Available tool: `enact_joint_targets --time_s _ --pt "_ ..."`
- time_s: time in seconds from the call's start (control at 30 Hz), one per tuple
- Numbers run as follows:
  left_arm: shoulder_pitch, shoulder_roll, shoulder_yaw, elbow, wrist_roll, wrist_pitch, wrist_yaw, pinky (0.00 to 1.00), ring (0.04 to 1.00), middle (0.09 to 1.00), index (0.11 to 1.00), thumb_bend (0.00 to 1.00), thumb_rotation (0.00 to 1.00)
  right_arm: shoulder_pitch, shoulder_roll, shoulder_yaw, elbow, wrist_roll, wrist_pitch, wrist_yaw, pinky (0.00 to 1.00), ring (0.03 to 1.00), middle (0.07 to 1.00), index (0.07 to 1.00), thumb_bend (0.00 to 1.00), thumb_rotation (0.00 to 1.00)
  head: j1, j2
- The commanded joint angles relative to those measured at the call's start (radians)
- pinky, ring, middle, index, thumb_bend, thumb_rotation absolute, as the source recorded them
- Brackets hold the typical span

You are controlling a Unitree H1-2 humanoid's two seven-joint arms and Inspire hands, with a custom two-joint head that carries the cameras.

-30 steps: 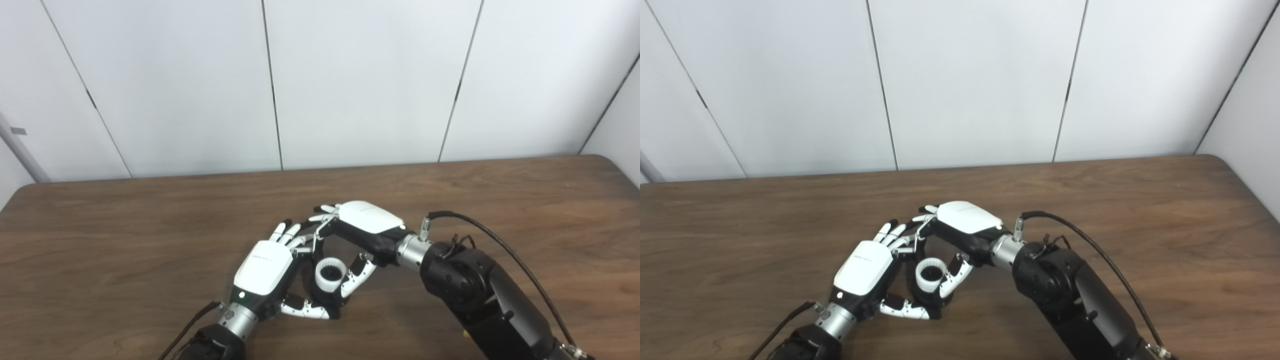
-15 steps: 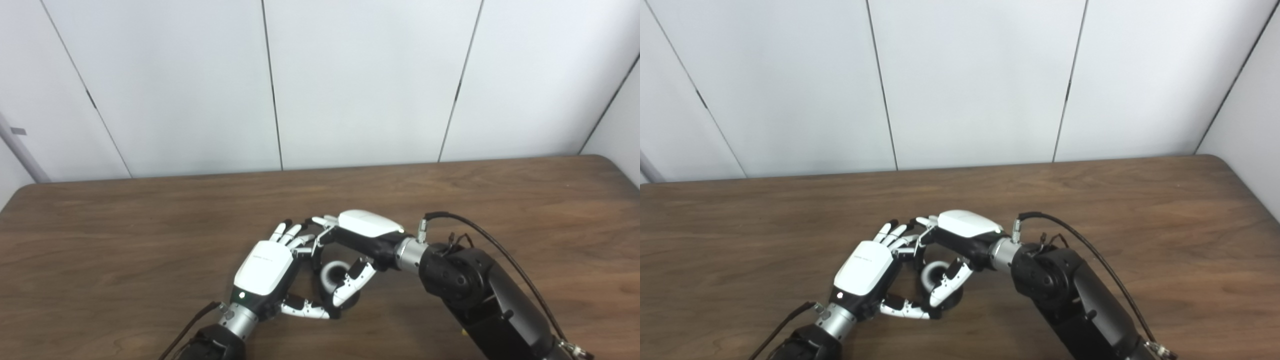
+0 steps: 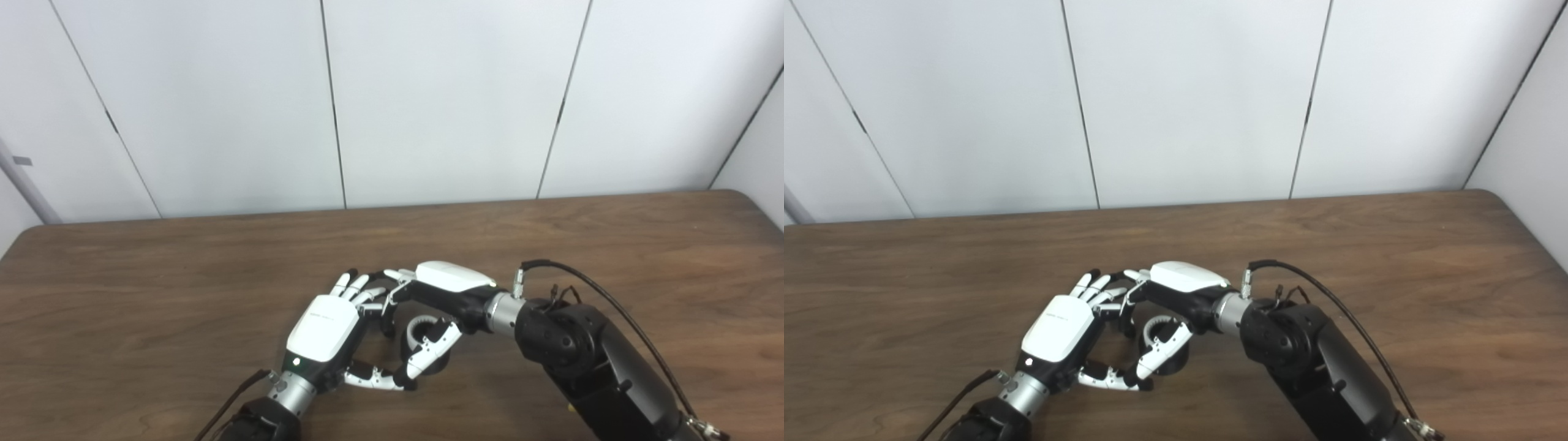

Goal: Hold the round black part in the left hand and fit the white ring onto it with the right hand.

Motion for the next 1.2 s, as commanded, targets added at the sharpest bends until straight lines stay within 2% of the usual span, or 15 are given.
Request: enact_joint_targets --time_s 0.0,0.17,0.4,0.5,0.63,0.73,0.77,0.87,0.93,1.03,1.07,1.1,1.13,1.17 --pt "0.044 0.010 -0.049 0.063 0.043 0.003 -0.084 1.00 0.941 0.831 0.480 0.52 0.05 -0.042 -0.007 -0.005 -0.019 0.008 -0.007 -0.008 1.00 1.000 1.000 1.000 1.00 0.51 -0.001 -0.005" --pt "0.036 0.008 -0.049 0.085 0.043 -0.005 -0.070 1.00 0.938 0.829 0.480 0.52 0.05 -0.026 0.008 -0.035 -0.010 0.045 -0.027 -0.054 1.00 1.000 1.000 1.000 1.00 0.52 -0.007 -0.019" --pt "0.011 0.003 -0.042 0.155 0.034 -0.022 -0.051 1.00 0.934 0.825 0.480 0.52 0.05 0.040 0.044 -0.154 -0.026 0.157 -0.111 -0.231 1.00 1.000 1.000 1.000 1.00 0.65 -0.016 -0.053" --pt "0.002 0.001 -0.034 0.181 0.030 -0.024 -0.037 1.00 0.933 0.827 0.480 0.52 0.05 0.077 0.034 -0.215 -0.044 0.202 -0.140 -0.287 1.00 1.000 1.000 1.000 0.96 0.68 -0.017 -0.073" --pt "-0.002 0.003 -0.006 0.202 0.028 -0.012 -0.002 1.00 0.929 0.830 0.481 0.52 0.05 0.157 -0.001 -0.301 -0.067 0.250 -0.180 -0.347 1.00 1.000 1.000 1.000 0.85 0.71 -0.024 -0.096" --pt "-0.006 0.009 0.020 0.209 0.018 -0.005 0.005 1.00 0.936 0.836 0.481 0.52 0.05 0.228 -0.011 -0.355 -0.067 0.280 -0.207 -0.398 0.87 1.000 1.000 1.000 0.86 0.69 -0.029 -0.115" --pt "-0.005 0.012 0.036 0.201 0.005 -0.001 -0.004 1.00 0.938 0.837 0.481 0.52 0.05 0.263 -0.015 -0.375 -0.073 0.286 -0.211 -0.415 0.86 1.000 1.000 1.000 0.86 0.69 -0.030 -0.122" --pt "0.000 0.022 0.081 0.171 -0.032 0.006 -0.032 1.00 0.953 0.844 0.481 0.52 0.05 0.352 -0.023 -0.414 -0.080 0.308 -0.229 -0.456 0.92 1.000 1.000 1.000 0.84 0.69 -0.032 -0.135" --pt "0.006 0.030 0.112 0.140 -0.061 0.016 -0.062 1.00 0.950 0.857 0.484 0.52 0.06 0.401 -0.021 -0.430 -0.079 0.320 -0.236 -0.479 0.92 1.000 1.000 1.000 0.85 0.73 -0.033 -0.144" --pt "0.036 0.053 0.192 0.066 -0.162 0.008 -0.118 1.00 0.936 0.867 0.489 0.52 0.07 0.488 -0.013 -0.447 -0.083 0.341 -0.242 -0.504 0.98 1.000 1.000 1.000 0.83 0.76 -0.033 -0.157" --pt "0.060 0.066 0.234 0.019 -0.224 0.018 -0.155 1.00 0.932 0.869 0.491 0.52 0.07 0.521 -0.010 -0.450 -0.078 0.343 -0.260 -0.517 0.99 1.000 1.000 1.000 0.83 0.77 -0.031 -0.162" --pt "0.081 0.077 0.270 -0.016 -0.276 0.024 -0.186 1.00 0.931 0.878 0.553 0.68 0.19 0.545 -0.006 -0.451 -0.071 0.344 -0.277 -0.530 0.94 0.999 1.000 1.000 0.80 0.77 -0.029 -0.166" --pt "0.096 0.083 0.298 -0.041 -0.310 0.027 -0.211 1.00 0.928 0.884 0.597 0.78 0.28 0.560 -0.005 -0.450 -0.067 0.345 -0.288 -0.540 0.90 0.992 1.000 1.000 0.78 0.78 -0.029 -0.166" --pt "0.126 0.104 0.340 -0.089 -0.378 0.037 -0.253 1.00 0.927 0.886 0.612 0.81 0.31 0.586 0.002 -0.456 -0.058 0.369 -0.305 -0.549 0.89 0.989 1.000 1.000 0.77 0.78 -0.023 -0.169"
